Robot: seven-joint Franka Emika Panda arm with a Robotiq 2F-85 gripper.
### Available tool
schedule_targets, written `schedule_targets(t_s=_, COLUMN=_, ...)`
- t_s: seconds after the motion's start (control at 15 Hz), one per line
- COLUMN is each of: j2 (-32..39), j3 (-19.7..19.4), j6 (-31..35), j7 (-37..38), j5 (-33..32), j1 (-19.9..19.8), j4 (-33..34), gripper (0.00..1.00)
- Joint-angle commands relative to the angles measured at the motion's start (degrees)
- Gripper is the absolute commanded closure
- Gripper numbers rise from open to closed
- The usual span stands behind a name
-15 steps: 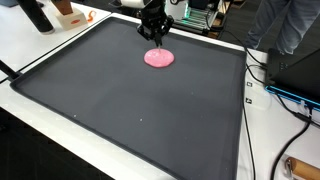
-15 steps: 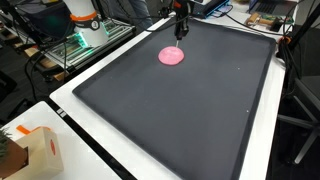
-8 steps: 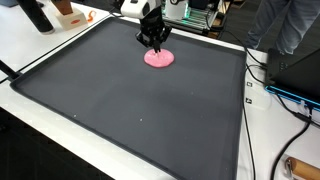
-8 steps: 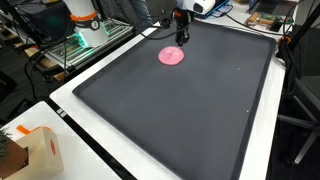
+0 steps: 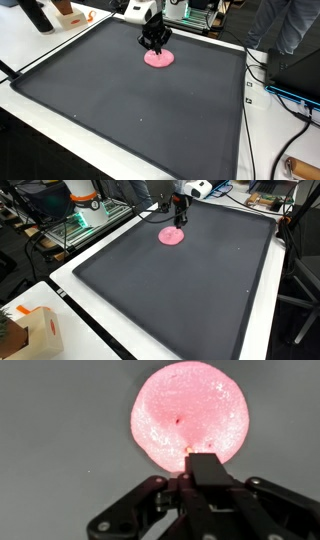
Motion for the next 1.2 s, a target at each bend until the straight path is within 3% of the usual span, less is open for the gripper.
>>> schedule_targets(t_s=0.0, j2=0.1, j3=1.3, j6=2.2, j7=-2.1, j5=1.2, j1=-1.3, j4=-1.7, gripper=0.97)
schedule_targets(t_s=0.47, j2=0.9, j3=1.6, j6=3.9, j7=-2.3, j5=1.0, j1=-1.4, j4=-2.0, gripper=0.97)
schedule_targets(t_s=1.13, j2=-0.8, j3=2.1, j6=1.4, j7=-2.7, j5=2.2, j1=-2.4, j4=-1.5, gripper=0.97)
